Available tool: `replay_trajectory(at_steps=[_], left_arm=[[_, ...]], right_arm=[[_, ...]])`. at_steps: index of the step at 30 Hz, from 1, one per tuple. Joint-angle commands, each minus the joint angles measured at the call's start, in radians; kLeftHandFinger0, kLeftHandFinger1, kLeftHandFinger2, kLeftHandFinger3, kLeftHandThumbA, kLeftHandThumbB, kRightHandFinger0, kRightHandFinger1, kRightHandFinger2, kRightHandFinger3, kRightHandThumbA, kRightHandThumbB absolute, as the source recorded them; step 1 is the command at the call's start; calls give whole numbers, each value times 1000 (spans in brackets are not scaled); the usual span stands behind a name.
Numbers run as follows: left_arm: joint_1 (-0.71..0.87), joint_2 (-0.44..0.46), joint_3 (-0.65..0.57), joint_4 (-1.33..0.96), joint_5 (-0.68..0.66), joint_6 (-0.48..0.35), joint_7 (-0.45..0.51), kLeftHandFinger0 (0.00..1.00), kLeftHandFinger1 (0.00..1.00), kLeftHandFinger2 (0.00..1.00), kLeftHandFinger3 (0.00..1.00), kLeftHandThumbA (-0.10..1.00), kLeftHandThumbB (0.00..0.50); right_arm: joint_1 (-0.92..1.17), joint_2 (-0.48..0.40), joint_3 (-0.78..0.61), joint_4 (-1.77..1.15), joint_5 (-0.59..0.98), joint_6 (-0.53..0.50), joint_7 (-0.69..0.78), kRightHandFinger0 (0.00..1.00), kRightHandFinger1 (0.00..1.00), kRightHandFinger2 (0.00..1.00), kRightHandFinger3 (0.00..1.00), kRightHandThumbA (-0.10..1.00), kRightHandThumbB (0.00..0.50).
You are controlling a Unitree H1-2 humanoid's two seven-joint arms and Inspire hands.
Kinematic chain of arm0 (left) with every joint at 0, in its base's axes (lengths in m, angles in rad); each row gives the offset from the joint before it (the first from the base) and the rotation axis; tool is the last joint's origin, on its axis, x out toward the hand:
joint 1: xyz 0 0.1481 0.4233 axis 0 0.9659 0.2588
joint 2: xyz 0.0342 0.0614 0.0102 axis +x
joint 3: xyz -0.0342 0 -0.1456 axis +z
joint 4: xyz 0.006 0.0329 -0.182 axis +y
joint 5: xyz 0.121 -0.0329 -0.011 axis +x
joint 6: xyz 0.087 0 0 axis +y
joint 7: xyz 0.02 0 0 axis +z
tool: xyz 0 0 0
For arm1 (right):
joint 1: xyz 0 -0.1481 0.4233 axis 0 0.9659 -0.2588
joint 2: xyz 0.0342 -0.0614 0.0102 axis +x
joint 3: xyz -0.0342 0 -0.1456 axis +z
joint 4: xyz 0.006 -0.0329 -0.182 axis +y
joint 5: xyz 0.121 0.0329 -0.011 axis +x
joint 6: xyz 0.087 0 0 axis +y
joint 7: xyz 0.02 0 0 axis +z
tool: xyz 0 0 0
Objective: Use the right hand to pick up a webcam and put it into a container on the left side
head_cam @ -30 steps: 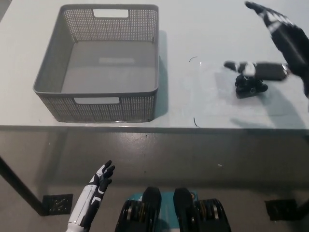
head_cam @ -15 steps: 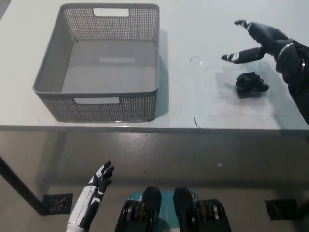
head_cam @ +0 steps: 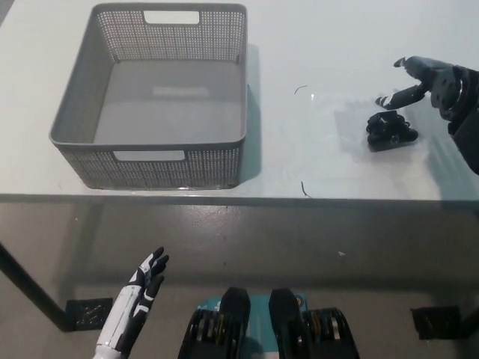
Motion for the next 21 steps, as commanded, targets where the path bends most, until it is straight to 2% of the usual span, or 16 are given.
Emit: replay_trajectory(at_steps=[1,5,8,12,21], left_arm=[[-14,11,5,-18,6,-45,0,1000,1000,1000,1000,970,168],[-17,11,3,-21,-4,-51,-6,1000,1000,1000,1000,935,139],[-20,12,4,-21,-10,-45,-11,1000,1000,1000,1000,933,149],[-22,14,4,-25,-9,-41,-13,1000,1000,1000,1000,922,135],[-42,17,1,-15,-10,-37,-19,1000,1000,1000,1000,892,116]], right_arm=[[-91,-36,-2,4,9,-38,45,1000,1000,1000,1000,660,500],[-86,-46,-5,-7,13,-26,71,1000,1000,1000,1000,692,500],[-86,-49,-19,-12,28,-23,90,1000,1000,1000,1000,705,500],[-95,-59,-44,-16,60,-63,126,1000,1000,1000,1000,787,500],[-131,-53,-72,2,99,-114,195,1000,1000,1000,1000,822,500]])
